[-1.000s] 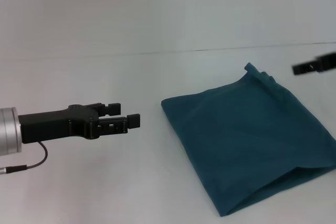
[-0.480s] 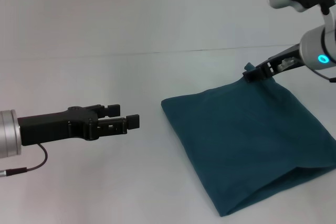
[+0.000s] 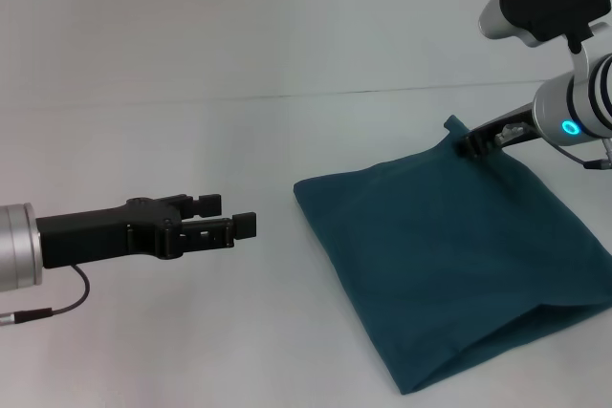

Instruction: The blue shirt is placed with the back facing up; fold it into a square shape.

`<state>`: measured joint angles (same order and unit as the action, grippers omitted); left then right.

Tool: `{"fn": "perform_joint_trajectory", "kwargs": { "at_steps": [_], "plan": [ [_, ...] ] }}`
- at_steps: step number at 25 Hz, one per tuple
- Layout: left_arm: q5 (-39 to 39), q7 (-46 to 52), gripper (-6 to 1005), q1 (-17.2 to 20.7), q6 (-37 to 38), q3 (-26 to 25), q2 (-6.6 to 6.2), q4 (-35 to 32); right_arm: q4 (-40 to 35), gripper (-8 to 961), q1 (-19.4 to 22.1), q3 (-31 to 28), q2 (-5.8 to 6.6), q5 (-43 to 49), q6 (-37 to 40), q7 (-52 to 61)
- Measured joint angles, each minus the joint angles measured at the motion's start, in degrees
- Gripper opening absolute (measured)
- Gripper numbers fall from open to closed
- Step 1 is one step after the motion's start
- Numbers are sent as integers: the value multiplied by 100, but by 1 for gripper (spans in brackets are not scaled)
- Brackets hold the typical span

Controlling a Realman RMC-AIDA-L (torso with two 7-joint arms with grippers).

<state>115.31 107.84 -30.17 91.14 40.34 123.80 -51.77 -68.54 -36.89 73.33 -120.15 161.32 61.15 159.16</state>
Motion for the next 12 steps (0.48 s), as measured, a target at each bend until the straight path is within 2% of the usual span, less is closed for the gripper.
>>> {"fn": "perform_joint_trajectory", "kwargs": {
  "at_steps": [4, 6, 12],
  "plan": [
    [-4, 0, 874, 6, -1, 0, 2, 0, 170, 538, -18, -34, 7, 10, -165, 8],
    [-5, 0, 874, 8, -1, 1, 3, 0, 193, 372, -19, -38, 9, 13, -197, 8],
    [-5, 0, 874, 11, 1, 9, 4, 8, 276, 377, -16, -40, 17, 33, -320, 10]
  ]
}}
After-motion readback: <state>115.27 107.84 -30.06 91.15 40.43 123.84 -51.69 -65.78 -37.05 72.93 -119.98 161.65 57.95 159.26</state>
